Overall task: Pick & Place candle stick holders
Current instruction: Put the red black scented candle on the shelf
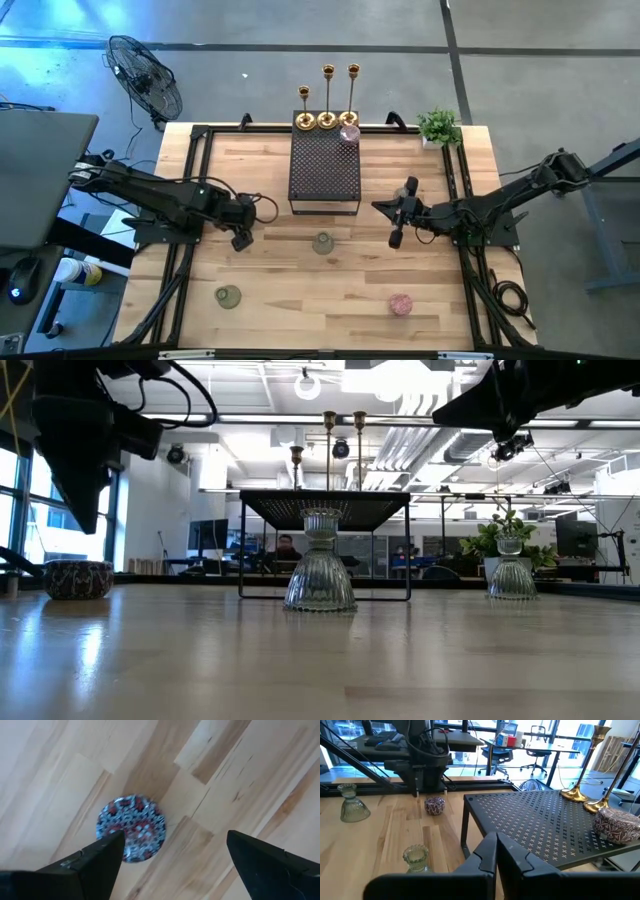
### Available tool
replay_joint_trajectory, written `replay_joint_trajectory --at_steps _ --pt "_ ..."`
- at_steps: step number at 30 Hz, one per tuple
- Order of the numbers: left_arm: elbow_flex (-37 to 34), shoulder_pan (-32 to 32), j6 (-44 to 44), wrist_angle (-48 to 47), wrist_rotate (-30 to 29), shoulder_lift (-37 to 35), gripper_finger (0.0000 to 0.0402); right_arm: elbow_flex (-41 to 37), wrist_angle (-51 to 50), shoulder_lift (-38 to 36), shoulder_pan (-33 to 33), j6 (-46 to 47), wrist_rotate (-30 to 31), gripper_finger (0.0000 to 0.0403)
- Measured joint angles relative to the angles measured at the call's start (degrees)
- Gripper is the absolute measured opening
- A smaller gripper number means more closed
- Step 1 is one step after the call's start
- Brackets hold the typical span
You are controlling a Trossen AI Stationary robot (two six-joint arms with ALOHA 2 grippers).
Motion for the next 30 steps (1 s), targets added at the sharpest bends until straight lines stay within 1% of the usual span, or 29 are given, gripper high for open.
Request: replay_joint_trajectory --at_steps 4,7,10,14,17,23,30 --pt "0.0 0.0 -0.7 2.0 0.7 0.0 0.0342 0.0 0.0 0.0 0.0 0.0 0.0 0.0002" --pt "0.0 0.0 -0.2 0.7 1.2 0.3 0.0342 0.0 0.0 0.0 0.0 0.0 0.0 0.0001" --pt "0.0 0.0 1.0 -1.6 0.0 0.4 0.0342 0.0 0.0 0.0 0.0 0.0 -0.3 0.0001" --pt "-0.9 0.0 2.5 -0.5 -0.3 0.4 0.0342 0.0 0.0 0.0 0.0 0.0 -0.3 0.0002" --pt "-2.4 0.0 3.7 -0.5 -0.8 0.4 0.0342 0.0 0.0 0.0 0.0 0.0 -0.4 0.0001" --pt "-6.1 0.0 3.2 -0.3 -2.1 0.4 0.0342 0.0 0.0 0.0 0.0 0.0 -0.5 0.0001" --pt "-9.1 0.0 3.3 4.9 -2.6 0.4 0.0342 0.0 0.0 0.0 0.0 0.0 -0.5 0.0001"
